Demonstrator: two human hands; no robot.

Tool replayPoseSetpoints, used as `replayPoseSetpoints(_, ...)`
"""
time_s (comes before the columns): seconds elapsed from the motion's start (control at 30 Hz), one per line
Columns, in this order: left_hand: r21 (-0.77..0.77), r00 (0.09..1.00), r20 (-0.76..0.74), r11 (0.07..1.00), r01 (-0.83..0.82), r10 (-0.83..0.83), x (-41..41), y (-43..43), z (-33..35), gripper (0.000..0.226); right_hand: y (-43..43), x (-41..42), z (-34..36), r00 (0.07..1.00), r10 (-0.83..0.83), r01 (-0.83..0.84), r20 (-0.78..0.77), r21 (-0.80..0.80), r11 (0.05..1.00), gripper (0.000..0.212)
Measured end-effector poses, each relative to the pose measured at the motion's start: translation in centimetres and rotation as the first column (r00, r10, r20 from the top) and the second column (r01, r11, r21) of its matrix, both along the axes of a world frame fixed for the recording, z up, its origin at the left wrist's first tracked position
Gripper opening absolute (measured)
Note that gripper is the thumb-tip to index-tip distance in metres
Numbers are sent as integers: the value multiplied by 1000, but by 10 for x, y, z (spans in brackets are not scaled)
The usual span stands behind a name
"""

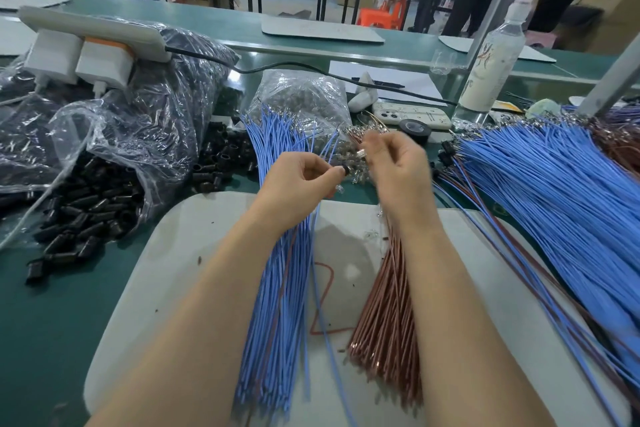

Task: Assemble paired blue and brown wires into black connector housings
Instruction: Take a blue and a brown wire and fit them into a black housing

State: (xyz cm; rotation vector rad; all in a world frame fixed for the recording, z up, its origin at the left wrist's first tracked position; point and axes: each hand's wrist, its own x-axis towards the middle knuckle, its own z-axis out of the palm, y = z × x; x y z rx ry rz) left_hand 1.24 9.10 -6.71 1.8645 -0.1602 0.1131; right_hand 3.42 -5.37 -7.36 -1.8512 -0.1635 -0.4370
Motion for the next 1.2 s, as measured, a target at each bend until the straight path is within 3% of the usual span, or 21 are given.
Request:
replayPoseSetpoints(0.13,-147,993,59,983,108,-100,-3,-1,3,8,-14,5,1,992,-35,72,-122,314,947,30)
replayPoseSetpoints(0.37,-20,976,212,999,-39,42,7,1,-6,19,-1,0,9,984,110,-42,-139,423,905,13)
replayPoseSetpoints(0.5,-64,974,224,998,-7,21,8,-1,-9,19,1,-6,13,976,182,-125,-122,374,919,11)
replayPoseSetpoints(0.7,-63,970,243,998,16,0,8,1,-10,37,2,-13,19,974,227,-218,-19,215,952,16)
replayPoseSetpoints(0.87,-44,969,245,999,11,0,7,1,-10,31,4,-17,22,984,161,-160,74,-21,987,14)
replayPoseSetpoints(1.2,21,964,267,1000,-23,16,5,0,-9,23,9,-19,20,982,72,-32,177,-220,975,11)
